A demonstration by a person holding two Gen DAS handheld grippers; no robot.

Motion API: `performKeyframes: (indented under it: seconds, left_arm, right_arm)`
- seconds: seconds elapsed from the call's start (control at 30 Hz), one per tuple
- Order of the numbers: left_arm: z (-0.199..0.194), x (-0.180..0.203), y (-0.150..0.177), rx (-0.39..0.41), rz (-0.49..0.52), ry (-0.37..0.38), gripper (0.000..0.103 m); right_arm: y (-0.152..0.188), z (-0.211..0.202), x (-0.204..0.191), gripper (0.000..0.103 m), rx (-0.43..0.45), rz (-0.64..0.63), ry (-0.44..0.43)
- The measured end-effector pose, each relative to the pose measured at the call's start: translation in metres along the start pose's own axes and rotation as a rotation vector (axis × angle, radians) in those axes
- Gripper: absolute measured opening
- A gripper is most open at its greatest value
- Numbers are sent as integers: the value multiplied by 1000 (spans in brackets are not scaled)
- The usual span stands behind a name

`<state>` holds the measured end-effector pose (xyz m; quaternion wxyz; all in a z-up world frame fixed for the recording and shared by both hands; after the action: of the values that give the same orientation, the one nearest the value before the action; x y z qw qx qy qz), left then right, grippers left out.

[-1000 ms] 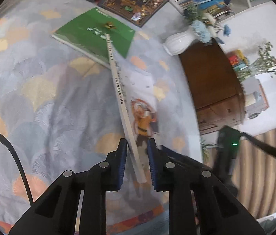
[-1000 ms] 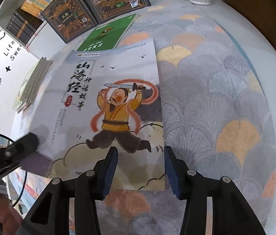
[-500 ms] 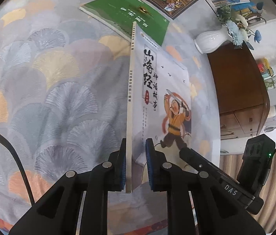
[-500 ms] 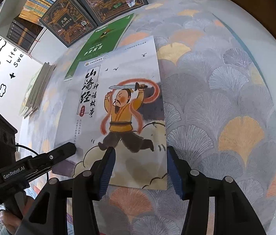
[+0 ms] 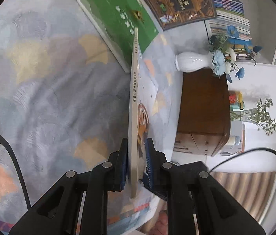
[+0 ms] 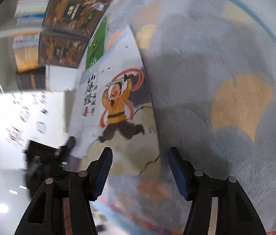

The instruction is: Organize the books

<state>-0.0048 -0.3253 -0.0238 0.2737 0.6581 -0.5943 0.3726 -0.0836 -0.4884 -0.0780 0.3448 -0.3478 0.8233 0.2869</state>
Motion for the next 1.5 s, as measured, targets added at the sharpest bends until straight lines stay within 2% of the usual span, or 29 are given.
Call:
performKeyframes:
  seconds: [0.1, 0.33, 0.4, 0.57, 0.7, 0.8, 1.0, 1.2, 1.33, 1.5]
  left_arm:
    - [7, 8, 1, -25, -73, 92, 13]
    - [13, 20, 2, -95, -142, 176, 14]
    - [12, 17, 1, -92, -129, 149, 14]
    - [12, -2, 5, -111, -75, 24, 14]
    - [14, -9, 5, -119, 38, -112, 13]
    - [13, -8, 6, -125, 162, -218, 13]
    - [3, -7, 18, -138, 335, -341, 14]
    - [-21, -11, 24, -118, 427, -399, 14]
    - [-31, -16, 20, -117, 420, -384, 14]
    - [-45, -14, 16, -113, 468, -374, 14]
  right_arm:
    - [0, -1, 7, 57, -21, 80, -97]
    - [-13, 5, -6, 54, 9, 53, -141]
    - [-19, 7, -10, 45, 27, 48, -133]
    - [-19, 6, -19, 37, 74, -81, -19]
    - [-17, 7, -28, 36, 130, -233, 143]
    - [-11, 6, -37, 36, 169, -386, 266]
    - [15, 10, -51, 36, 209, -577, 398]
    - [47, 23, -62, 36, 225, -696, 464]
    - [67, 35, -69, 36, 220, -726, 471]
    - [87, 42, -84, 36, 258, -750, 482]
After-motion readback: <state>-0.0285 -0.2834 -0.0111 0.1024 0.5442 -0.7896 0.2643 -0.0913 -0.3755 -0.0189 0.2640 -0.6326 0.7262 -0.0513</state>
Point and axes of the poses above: each gripper's, at about its wrist camera, not at the fingertips, and z roughly the way its jaws point, x to its right, y to its underside, the point moved 10 cm from there along z, roughly the way its jaws point, and after that the axes turned 9 degrees about z, right-handed, at the moved point
